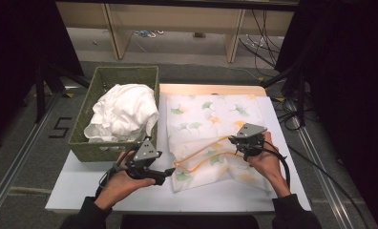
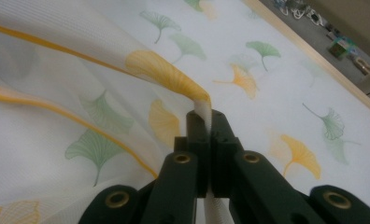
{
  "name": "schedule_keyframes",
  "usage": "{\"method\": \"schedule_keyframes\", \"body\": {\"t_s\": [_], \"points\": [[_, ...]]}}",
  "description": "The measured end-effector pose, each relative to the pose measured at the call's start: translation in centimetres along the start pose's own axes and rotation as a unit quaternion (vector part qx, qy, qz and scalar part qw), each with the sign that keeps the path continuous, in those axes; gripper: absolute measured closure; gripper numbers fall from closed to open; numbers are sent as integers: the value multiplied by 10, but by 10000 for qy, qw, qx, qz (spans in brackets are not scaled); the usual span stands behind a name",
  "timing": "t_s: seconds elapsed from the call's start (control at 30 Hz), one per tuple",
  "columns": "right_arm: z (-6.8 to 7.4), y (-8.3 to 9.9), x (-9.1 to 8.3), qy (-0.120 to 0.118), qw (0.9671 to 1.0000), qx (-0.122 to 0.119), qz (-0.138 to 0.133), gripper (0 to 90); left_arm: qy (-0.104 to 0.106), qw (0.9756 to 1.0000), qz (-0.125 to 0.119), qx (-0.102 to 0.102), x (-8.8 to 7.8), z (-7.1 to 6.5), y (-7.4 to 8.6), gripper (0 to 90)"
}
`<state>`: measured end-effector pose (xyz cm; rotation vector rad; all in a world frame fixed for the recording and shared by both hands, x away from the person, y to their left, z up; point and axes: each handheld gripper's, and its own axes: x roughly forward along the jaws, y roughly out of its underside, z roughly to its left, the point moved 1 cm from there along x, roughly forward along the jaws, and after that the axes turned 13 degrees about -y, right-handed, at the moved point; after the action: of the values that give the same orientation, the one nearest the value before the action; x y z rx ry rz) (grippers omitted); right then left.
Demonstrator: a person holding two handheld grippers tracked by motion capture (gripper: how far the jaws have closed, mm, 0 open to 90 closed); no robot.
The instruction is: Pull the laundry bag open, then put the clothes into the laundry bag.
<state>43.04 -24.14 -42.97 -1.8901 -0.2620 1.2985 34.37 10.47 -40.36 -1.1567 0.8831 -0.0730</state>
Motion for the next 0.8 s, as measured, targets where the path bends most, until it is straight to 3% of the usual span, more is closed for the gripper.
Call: {"method": "schedule_keyframes", "body": {"t_s": [0.03,0.1,0.13,0.17,0.2,0.27,0.33,0.4,0.43,0.5,0.57,0.6,0.67,0.77,0.8], "points": [[0,0,-1,-21,10000,-34,-7,900,0,10000,0,0,0,0,0,291],[0,-1,-2,-3,10000,4,-30,900,-170,9998,-90,31,-8,13,-8,290],[-1,-1,-3,6,10000,21,-60,900,-249,9995,-143,-99,-10,19,-11,287],[-1,0,-4,101,9999,5,-73,899,-375,9991,-162,-68,-13,27,-14,283],[-2,0,-4,27,10000,24,-70,900,-465,9987,-185,-86,-14,32,-16,279],[-2,0,-6,32,10000,22,-67,900,-743,9969,-175,-205,-19,52,-22,261],[-2,0,-6,58,9999,69,-107,900,-820,9962,-180,-230,-20,59,-24,261],[-2,-1,-7,61,9999,63,-93,900,-1156,9930,-109,-215,-20,79,-25,259],[-2,-1,-7,61,9999,63,-93,900,-1156,9930,-109,-215,-20,79,-25,253],[-3,-1,-9,66,9999,51,-113,899,-1289,9906,-100,-442,-17,94,-24,250],[-3,-2,-10,101,9999,7,-130,900,-1398,9889,-36,-506,-15,105,-24,242],[-3,-2,-11,107,9998,28,-137,900,-1407,9890,69,-456,-15,111,-23,233],[-3,-4,-12,135,9998,64,-163,900,-1580,9858,137,-553,-11,123,-25,219],[-5,-5,-13,114,9998,18,-167,900,-1635,9853,269,-423,-9,134,-26,210],[-5,-5,-13,109,9998,13,-143,900,-1626,9852,270,-465,-7,137,-27,204]]}}
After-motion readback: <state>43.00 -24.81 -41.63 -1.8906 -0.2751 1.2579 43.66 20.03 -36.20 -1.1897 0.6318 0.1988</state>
